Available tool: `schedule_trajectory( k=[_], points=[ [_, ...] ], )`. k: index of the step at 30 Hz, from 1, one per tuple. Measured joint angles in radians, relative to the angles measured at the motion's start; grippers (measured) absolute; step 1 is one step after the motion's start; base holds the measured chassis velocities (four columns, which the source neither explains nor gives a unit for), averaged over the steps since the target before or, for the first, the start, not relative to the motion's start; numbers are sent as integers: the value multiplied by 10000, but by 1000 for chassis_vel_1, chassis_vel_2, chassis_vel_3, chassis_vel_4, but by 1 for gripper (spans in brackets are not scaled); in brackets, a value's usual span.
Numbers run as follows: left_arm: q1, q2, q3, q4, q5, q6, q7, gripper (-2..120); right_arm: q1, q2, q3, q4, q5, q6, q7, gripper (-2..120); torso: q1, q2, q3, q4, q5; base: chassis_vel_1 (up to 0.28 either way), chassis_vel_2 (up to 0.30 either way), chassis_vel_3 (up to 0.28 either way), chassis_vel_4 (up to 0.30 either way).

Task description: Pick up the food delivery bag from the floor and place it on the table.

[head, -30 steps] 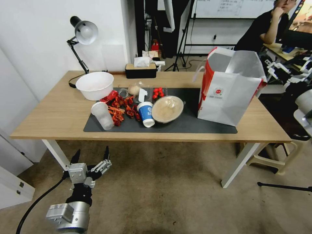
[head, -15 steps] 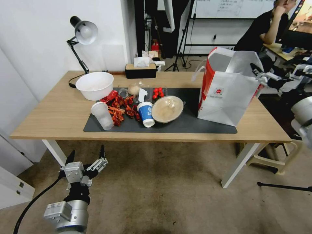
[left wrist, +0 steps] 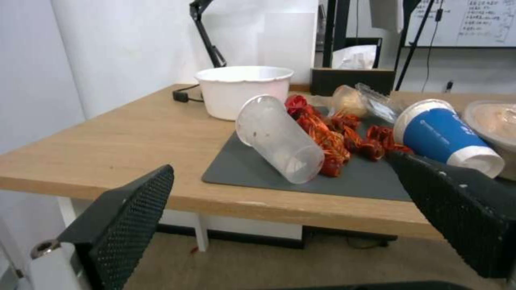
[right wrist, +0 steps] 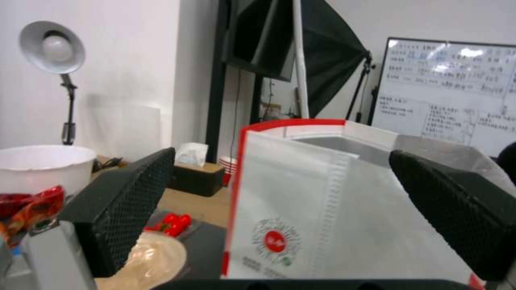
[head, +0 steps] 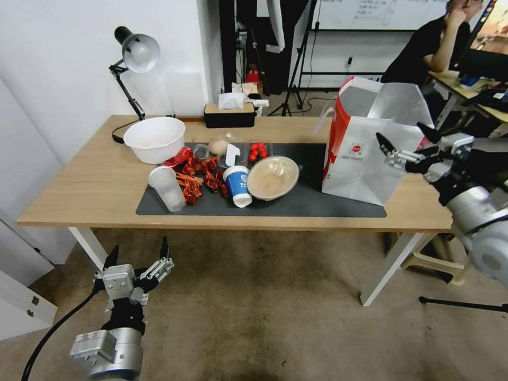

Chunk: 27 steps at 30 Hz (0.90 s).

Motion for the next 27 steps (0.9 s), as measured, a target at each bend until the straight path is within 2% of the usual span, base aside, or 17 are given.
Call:
schedule_trajectory(
  k=[5, 7, 9, 11, 12, 15, 16, 18, 23, 27],
  points=[
    [34, -15, -4, -26, 24, 6, 91, 100, -1072, 589, 104, 733, -1158, 505, 238, 100, 0, 0, 0, -1, -2, 0, 0, 0, 0],
    [43, -17, 2, -26, 34, -24, 146, 100, -1832, 1216, 24, 1094, -2040, 891, 382, 100, 0, 0, -1, 0, -1, 0, 0, 0, 0],
    [41, -25, 3, -26, 35, -32, 156, 100, -2048, 1392, -20, 1156, -2258, 998, 426, 100, 0, 0, -1, 2, -1, 0, 0, 0, 0],
    [10, -37, 32, -18, 37, -44, 181, 100, -2991, 2312, -297, 1332, -3325, 1462, 634, 100, -1, 0, -1, -3, -1, 0, 0, 0, 0],
    [10, -37, 32, -18, 37, -44, 181, 100, -2991, 2312, -297, 1332, -3325, 1462, 634, 100, -1, 0, -1, -3, -1, 0, 0, 0, 0],
    [-12, -35, 50, -7, 23, -26, 178, 100, -3874, 3400, -950, 1244, -4892, 2086, 1135, 100, -2, 0, -2, -4, -1, 0, 0, 0, 0],
    [-12, -35, 50, -7, 23, -26, 178, 100, -3874, 3400, -950, 1244, -4892, 2086, 1135, 100, -2, 0, -2, -4, -1, 0, 0, 0, 0],
    [-17, -32, 51, -1, 21, -8, 180, 100, -4121, 4019, -1391, 1037, -5723, 2494, 1506, 100, -1, 0, -1, -1, 1, 0, 0, 0, 0],
    [12, -39, 73, 35, 67, -11, 249, 100, -4279, 4921, -2226, 740, -7092, 3008, 2414, 100, -1, 0, 0, 1, -2, 0, 0, 0, 0],
    [65, -60, 87, -15, 70, 117, 329, 100, -4359, 5472, -2611, 597, -7631, 3241, 2598, 100, -1, 0, 0, 0, -3, 0, 0, 0, 0]
  ],
)
